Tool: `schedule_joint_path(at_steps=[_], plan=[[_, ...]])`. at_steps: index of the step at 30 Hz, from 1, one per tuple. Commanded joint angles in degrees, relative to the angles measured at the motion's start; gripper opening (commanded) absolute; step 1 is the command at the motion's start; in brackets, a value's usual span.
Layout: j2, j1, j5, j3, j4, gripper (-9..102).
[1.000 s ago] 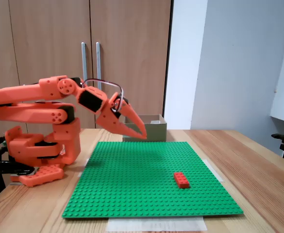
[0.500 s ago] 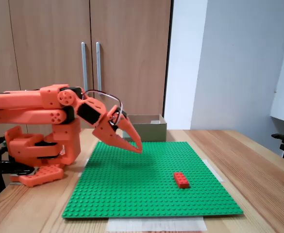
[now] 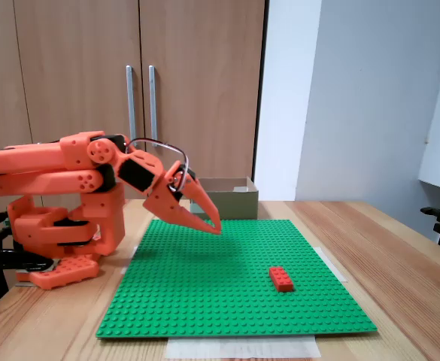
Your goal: Pick the yellow lego block and put it in the box.
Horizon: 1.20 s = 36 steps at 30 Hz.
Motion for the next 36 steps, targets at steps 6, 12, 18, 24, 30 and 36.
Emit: schedule_joint_path(at_steps=[6,12,18,24,30,36], plan=[[1.7,0.4,-0.8,1.6,-0.6,-1],[1.7,0.0,-0.2,1.7,-0.2,-1],[1.8,0.0,0.6,1.8,2.3,-1],[1.8,0.4,1.2,1.8,4.5,-1],[1.8,0.4,1.1,1.8,4.5,-1],[1.8,0.0,0.8,1.8,4.6,-1]])
